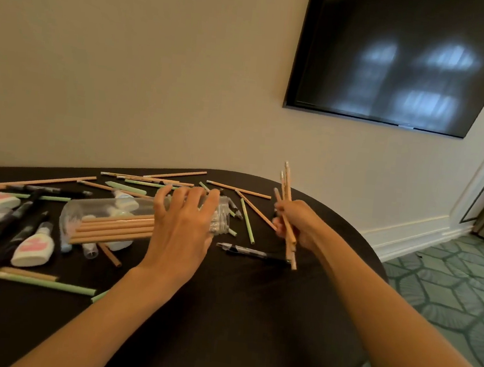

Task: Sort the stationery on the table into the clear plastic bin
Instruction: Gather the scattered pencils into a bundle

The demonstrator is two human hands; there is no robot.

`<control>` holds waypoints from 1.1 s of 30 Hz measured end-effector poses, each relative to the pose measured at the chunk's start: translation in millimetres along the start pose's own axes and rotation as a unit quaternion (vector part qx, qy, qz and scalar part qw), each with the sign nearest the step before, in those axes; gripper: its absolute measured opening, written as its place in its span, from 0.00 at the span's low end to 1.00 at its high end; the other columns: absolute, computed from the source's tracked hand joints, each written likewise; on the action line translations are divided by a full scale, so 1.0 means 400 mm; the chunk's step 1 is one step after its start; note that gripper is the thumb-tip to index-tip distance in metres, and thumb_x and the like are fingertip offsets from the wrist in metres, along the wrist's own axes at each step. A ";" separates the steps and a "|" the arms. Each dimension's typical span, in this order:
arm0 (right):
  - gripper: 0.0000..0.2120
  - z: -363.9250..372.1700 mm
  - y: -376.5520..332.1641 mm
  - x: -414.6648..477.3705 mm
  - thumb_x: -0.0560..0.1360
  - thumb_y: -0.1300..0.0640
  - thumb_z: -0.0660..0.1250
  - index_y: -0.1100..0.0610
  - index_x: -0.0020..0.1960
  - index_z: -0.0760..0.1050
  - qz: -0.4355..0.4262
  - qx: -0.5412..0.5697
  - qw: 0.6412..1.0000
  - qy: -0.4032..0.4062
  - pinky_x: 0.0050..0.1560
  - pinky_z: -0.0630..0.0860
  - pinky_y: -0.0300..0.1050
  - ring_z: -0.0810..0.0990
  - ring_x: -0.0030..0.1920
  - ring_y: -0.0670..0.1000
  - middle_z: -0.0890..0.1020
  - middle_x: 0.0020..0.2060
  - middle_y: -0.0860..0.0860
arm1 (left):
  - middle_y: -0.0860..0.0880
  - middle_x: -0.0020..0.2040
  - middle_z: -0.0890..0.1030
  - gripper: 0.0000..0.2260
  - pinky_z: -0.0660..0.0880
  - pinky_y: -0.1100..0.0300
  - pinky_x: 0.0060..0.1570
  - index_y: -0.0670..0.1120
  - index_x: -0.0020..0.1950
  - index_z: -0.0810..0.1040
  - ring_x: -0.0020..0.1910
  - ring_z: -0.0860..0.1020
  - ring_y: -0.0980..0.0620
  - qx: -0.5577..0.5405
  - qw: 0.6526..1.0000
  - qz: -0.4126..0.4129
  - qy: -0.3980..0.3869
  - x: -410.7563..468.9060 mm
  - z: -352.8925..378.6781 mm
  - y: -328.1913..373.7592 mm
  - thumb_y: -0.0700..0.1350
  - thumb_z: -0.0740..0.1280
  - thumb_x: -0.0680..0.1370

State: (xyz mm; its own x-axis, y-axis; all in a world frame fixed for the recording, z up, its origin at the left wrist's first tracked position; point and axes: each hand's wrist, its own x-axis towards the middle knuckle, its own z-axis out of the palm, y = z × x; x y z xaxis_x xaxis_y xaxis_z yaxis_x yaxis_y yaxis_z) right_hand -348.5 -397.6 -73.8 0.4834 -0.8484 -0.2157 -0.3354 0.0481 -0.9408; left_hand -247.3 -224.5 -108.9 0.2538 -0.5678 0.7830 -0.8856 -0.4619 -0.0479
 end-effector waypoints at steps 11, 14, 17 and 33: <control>0.08 0.407 -0.054 -0.239 0.81 0.63 0.55 0.62 0.58 0.68 -0.079 0.245 0.931 -0.260 0.51 0.78 0.46 0.82 0.43 0.51 0.82 0.41 0.58 | 0.41 0.47 0.80 0.34 0.57 0.47 0.56 0.41 0.56 0.78 0.48 0.78 0.38 0.090 0.993 -0.072 -0.012 -0.126 -0.173 -0.295 0.39 0.83 0.51; 0.09 0.517 -0.037 -0.279 0.82 0.60 0.53 0.62 0.57 0.69 -0.135 0.224 0.924 -0.281 0.51 0.78 0.43 0.82 0.45 0.51 0.82 0.43 0.56 | 0.41 0.50 0.79 0.33 0.56 0.47 0.57 0.42 0.58 0.77 0.51 0.77 0.38 0.105 0.989 -0.103 -0.029 -0.172 -0.198 -0.371 0.39 0.82 0.54; 0.10 0.597 -0.029 -0.310 0.82 0.59 0.52 0.62 0.54 0.69 -0.211 0.210 0.919 -0.257 0.50 0.78 0.39 0.82 0.47 0.49 0.81 0.49 0.59 | 0.43 0.60 0.75 0.30 0.52 0.48 0.63 0.46 0.67 0.71 0.62 0.70 0.41 0.087 0.982 -0.161 -0.056 -0.206 -0.222 -0.417 0.44 0.76 0.67; 0.12 0.644 0.071 -0.362 0.81 0.56 0.57 0.61 0.57 0.74 -0.229 0.159 0.941 -0.192 0.57 0.76 0.38 0.80 0.50 0.41 0.80 0.47 0.45 | 0.48 0.69 0.66 0.30 0.49 0.50 0.68 0.50 0.73 0.59 0.70 0.60 0.47 0.052 0.969 -0.230 -0.073 -0.224 -0.227 -0.449 0.50 0.68 0.75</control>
State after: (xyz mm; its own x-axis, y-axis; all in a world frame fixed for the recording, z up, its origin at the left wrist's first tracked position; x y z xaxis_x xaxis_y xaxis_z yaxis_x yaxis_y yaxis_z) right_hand -219.6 -137.5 -136.4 0.7949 -0.5691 0.2104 0.2083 -0.0698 -0.9756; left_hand -146.4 -28.6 -114.2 0.6716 -0.3731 0.6401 -0.6239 -0.7507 0.2171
